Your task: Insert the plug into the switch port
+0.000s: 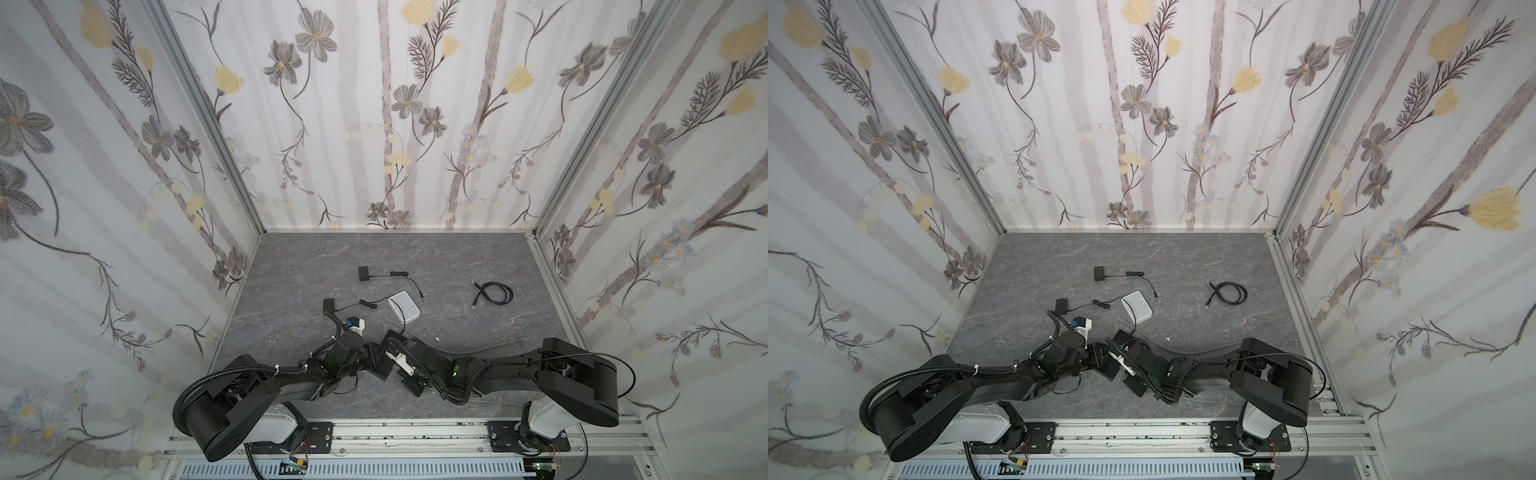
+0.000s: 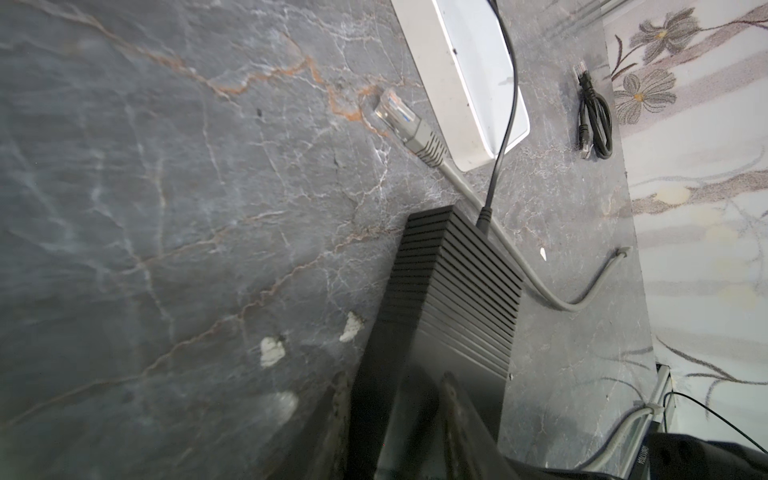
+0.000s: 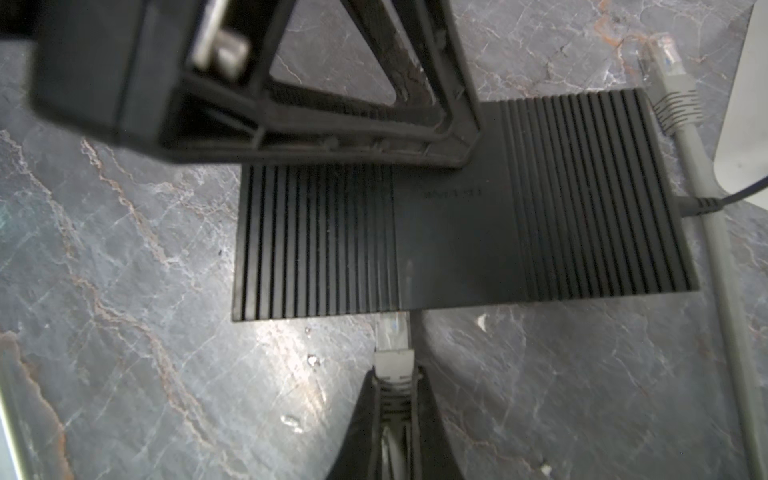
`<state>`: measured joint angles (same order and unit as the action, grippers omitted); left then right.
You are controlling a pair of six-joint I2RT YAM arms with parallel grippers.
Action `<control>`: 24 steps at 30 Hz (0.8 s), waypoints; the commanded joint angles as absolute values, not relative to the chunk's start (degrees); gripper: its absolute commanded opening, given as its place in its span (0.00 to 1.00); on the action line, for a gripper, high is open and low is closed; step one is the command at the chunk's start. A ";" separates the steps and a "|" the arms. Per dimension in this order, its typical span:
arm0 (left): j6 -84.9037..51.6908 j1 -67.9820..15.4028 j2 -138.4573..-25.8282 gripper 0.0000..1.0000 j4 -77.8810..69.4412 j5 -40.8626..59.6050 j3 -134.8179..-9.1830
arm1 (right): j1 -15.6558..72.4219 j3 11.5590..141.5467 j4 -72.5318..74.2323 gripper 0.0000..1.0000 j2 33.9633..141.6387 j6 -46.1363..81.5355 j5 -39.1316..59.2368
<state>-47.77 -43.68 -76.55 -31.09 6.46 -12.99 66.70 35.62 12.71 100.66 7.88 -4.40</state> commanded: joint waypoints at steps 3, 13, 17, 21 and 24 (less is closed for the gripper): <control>-49.66 -45.18 -76.22 0.35 -28.90 24.22 -12.49 | 66.10 41.93 37.58 0.00 102.72 6.09 -1.44; -49.66 -45.13 -76.61 0.35 -29.44 24.48 -12.63 | 65.44 44.48 39.37 0.00 105.84 7.82 0.42; -49.57 -45.07 -76.51 0.35 -29.19 24.35 -12.61 | 65.39 39.61 44.07 0.00 104.93 10.36 0.79; -49.33 -45.15 -76.03 0.35 -28.43 24.27 -12.66 | 65.41 33.86 49.68 0.00 101.60 11.27 -0.08; -48.96 -45.17 -75.52 0.35 -27.57 24.35 -12.80 | 65.39 31.64 49.79 0.00 98.99 10.57 -0.93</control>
